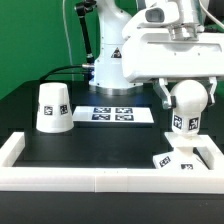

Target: Assemble lamp

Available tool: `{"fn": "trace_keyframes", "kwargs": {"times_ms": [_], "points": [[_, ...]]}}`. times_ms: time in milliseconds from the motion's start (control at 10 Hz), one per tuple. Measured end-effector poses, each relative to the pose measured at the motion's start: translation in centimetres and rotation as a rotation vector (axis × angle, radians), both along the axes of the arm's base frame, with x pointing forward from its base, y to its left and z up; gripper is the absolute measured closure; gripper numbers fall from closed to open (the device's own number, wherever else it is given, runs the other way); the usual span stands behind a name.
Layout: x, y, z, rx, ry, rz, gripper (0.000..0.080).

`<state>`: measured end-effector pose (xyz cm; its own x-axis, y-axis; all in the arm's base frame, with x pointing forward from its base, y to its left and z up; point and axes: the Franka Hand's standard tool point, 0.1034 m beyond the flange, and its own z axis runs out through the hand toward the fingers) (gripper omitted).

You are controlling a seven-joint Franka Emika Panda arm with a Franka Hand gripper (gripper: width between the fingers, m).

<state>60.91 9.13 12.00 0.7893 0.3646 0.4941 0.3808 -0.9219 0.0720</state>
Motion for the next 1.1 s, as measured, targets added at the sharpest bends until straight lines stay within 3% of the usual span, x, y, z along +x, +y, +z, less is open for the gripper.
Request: {"fn": "trace_keyframes", "kwargs": {"times_ms": [100,200,500,900,1100], "points": [[0.0,0.0,0.2,0.0,0.003,0.0,0.0128],[0.0,0.0,0.2,0.001,0.004,0.001,0.0105],[0.1,-0.1,0.5,0.001,0.003,0.0,0.0101],[0.2,-0.4,2.2,0.002,0.014,0.002,0.0101],[0.2,-0.5,1.7,0.006,0.043,0.001,0.0101]]}}
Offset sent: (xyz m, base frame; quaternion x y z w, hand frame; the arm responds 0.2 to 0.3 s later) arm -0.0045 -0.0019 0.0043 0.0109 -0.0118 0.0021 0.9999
